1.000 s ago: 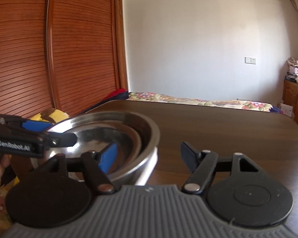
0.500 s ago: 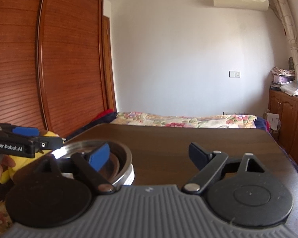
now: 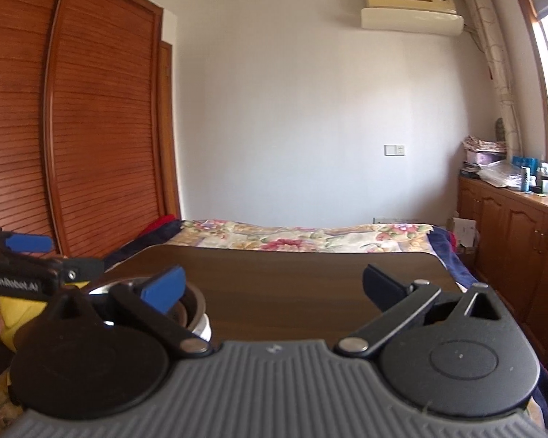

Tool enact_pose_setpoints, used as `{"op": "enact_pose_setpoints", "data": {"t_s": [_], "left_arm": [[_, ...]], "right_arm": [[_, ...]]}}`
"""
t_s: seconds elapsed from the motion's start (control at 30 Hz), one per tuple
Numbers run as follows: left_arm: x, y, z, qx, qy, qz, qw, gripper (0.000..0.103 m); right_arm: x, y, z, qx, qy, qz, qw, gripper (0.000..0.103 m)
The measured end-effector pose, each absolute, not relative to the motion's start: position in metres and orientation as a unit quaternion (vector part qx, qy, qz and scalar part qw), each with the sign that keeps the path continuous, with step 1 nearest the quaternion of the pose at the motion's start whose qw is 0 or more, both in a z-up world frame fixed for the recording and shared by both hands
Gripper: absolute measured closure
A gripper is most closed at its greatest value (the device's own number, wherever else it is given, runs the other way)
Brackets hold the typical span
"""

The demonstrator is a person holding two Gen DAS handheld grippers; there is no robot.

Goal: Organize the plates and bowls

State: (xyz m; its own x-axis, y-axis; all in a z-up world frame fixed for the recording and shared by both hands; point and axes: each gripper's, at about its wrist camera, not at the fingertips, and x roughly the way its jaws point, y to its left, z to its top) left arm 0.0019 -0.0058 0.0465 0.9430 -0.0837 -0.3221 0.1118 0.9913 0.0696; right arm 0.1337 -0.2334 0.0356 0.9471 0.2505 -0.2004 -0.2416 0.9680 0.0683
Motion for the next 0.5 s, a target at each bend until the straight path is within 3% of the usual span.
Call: {"op": "enact_pose_setpoints", "data": {"t_s": [0.5], "left_arm": [[-0.017, -0.030, 0.046, 0.049, 0.143, -0.079, 0.985, 0.000]], "right_arm": [[0.121, -0.240, 0.033, 0.019, 0.096, 0.076, 0.992, 0.000]]}}
